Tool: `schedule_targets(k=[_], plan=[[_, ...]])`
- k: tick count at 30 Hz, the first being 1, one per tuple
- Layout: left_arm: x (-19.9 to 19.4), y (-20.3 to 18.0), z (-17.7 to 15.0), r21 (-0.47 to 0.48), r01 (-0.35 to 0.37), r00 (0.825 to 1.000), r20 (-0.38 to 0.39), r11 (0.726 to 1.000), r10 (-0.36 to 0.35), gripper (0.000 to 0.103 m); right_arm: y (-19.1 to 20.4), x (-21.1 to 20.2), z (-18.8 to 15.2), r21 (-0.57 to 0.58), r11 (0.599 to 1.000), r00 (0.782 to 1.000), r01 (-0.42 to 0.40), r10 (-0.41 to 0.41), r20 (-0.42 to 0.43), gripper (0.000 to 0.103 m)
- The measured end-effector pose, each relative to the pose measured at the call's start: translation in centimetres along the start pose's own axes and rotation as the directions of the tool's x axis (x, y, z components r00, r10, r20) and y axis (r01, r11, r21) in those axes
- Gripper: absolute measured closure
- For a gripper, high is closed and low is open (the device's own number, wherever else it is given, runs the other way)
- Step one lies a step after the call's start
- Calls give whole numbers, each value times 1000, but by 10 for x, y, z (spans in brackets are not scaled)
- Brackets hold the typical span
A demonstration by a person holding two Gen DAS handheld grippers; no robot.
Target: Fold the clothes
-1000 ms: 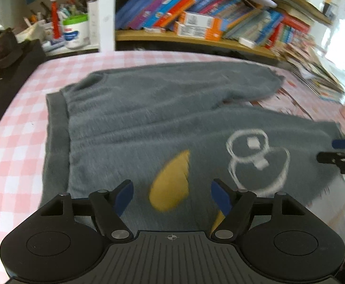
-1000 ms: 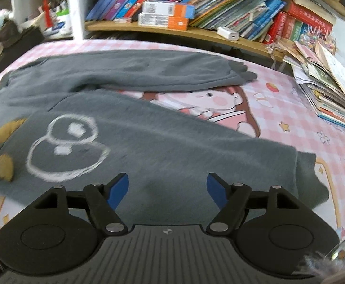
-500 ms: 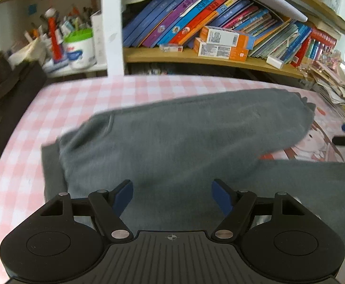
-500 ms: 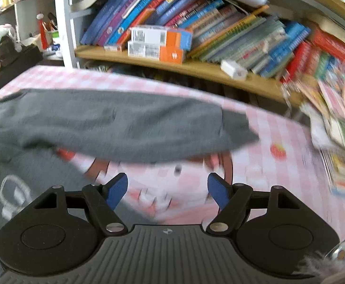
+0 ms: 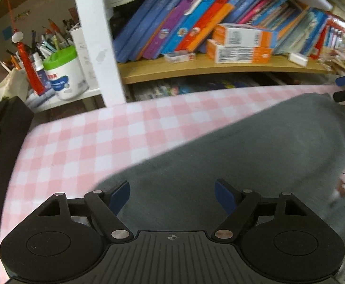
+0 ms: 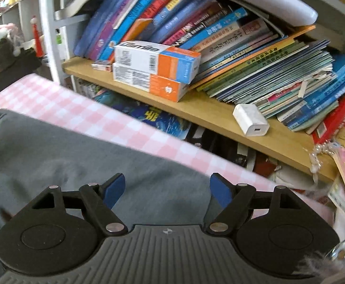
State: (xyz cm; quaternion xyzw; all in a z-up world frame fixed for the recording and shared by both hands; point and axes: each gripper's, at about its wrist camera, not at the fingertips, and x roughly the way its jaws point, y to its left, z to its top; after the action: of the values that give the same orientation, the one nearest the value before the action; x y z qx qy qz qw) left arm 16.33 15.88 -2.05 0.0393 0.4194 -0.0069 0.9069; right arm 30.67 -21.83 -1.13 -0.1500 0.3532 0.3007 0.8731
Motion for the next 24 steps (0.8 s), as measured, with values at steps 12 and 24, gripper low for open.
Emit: schedule_targets(k=[12, 24], plan=[[32, 26, 10, 11, -13, 999, -30, 1000, 13, 22, -8, 53, 9, -78, 996, 998, -43, 39, -54, 20], [47, 41, 8, -46, 59, 998, -26, 997, -60, 18, -23, 76, -1, -31, 997, 993, -72, 69, -101, 18]])
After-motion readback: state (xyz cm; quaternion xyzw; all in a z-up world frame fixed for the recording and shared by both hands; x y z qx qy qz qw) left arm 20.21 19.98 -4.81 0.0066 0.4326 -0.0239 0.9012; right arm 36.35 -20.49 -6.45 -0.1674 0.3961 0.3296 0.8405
